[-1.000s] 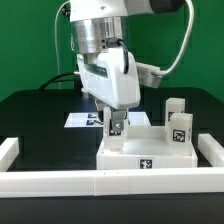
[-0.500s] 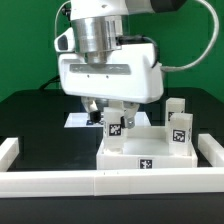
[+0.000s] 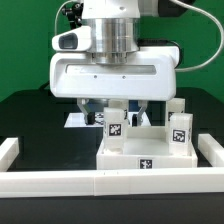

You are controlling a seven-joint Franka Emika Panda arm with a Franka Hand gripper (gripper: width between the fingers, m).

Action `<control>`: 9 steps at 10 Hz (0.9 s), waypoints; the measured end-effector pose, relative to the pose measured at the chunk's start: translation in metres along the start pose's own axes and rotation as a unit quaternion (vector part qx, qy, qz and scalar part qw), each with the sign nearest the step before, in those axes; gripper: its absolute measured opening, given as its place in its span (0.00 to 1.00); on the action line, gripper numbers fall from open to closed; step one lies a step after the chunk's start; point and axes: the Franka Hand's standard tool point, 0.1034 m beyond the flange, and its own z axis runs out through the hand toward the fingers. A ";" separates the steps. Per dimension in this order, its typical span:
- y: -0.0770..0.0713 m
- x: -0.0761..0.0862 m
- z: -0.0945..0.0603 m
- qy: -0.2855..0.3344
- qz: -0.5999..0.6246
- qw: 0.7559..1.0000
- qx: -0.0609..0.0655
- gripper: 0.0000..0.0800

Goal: Assemble square table

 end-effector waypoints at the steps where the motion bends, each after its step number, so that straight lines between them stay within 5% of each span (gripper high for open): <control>1: 0.000 0.001 -0.002 0.001 -0.017 1.000 0.001 0.81; 4: 0.008 0.004 -0.004 0.004 -0.114 0.993 0.001 0.81; 7: 0.008 0.003 -0.002 0.003 -0.115 0.993 0.000 0.37; 9: 0.008 0.003 -0.002 0.002 -0.108 0.994 0.001 0.37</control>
Offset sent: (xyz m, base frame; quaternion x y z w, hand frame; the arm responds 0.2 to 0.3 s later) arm -0.0059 -0.0005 0.0073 0.0372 0.0043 -0.1451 0.9887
